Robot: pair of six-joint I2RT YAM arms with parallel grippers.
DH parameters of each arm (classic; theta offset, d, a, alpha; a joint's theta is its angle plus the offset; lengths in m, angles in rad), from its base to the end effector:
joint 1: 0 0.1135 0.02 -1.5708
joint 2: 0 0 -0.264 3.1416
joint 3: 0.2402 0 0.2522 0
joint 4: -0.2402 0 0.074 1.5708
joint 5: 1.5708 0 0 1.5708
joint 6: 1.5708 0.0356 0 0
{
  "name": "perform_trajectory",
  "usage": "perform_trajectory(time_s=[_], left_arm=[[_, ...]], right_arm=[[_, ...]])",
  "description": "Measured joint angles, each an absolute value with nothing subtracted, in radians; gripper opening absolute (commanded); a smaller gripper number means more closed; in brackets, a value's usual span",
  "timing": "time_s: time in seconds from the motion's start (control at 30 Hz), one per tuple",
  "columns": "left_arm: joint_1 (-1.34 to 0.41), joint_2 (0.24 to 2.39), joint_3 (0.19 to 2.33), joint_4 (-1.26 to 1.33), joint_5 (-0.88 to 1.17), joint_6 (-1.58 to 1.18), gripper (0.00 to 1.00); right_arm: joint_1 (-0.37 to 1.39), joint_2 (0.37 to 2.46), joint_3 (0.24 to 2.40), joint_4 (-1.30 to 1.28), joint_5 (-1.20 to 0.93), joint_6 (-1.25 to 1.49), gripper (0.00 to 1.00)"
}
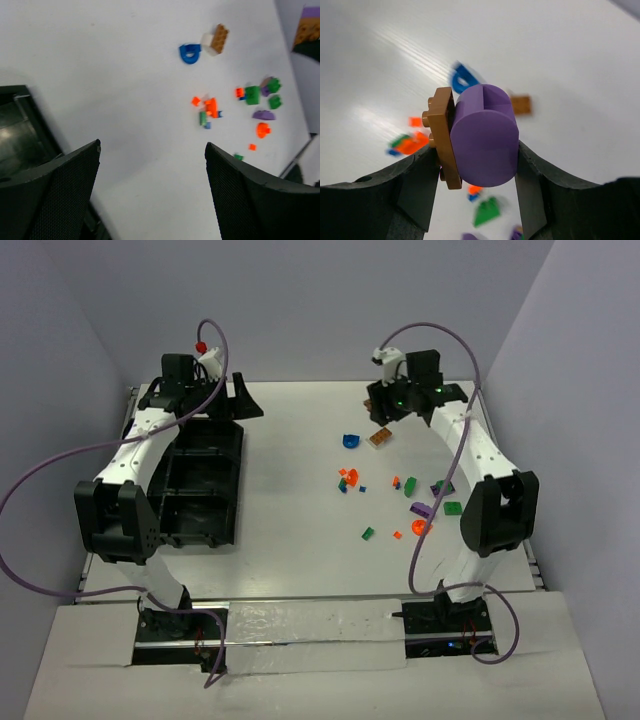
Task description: Sort the legos into containers by color
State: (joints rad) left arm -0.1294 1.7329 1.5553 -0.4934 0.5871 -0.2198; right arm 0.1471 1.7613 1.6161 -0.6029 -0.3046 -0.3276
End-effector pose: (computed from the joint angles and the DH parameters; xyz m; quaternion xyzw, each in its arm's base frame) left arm 0.3896 -0.0706 0.3254 0.0868 0.8668 -0.3289 0.3647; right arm 0.3943 0.0692 0.3232 -0.2720 0.8663 0.1029 0.4061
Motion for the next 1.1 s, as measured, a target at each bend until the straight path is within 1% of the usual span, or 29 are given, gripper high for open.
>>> perform_trajectory(time_s=[0.13, 0.3, 0.53, 0.7, 1.1], left_arm=[[-0.130, 1.733, 1.566, -0.433, 0.667, -0.323, 0.90], [-0.141, 1.733, 1.566, -0.376, 0.721, -0.407, 0.88], [-0.213, 1.733, 1.566, -0.344, 0.727, -0.441, 0.86], [-0.252, 1.733, 1.566, -0.331, 0.742, -0.453, 0.85], [-0.300, 1.739, 1.571, -0.311, 0.821, -0.455, 0.81]], right_arm=[[0.303, 1.667, 1.544, -0.457, -0.302, -0.265, 0.00], [0.407, 1.620, 1.419, -0.280, -0.268, -0.216, 0.00], [0.517, 1.624, 1.396, -0.200, -0.216, -0.175, 0.00], [0.564, 1.624, 1.396, -0.173, -0.203, -0.171, 0.00], [0.582, 1.626, 1.398, -0.172, -0.193, -0.171, 0.00]])
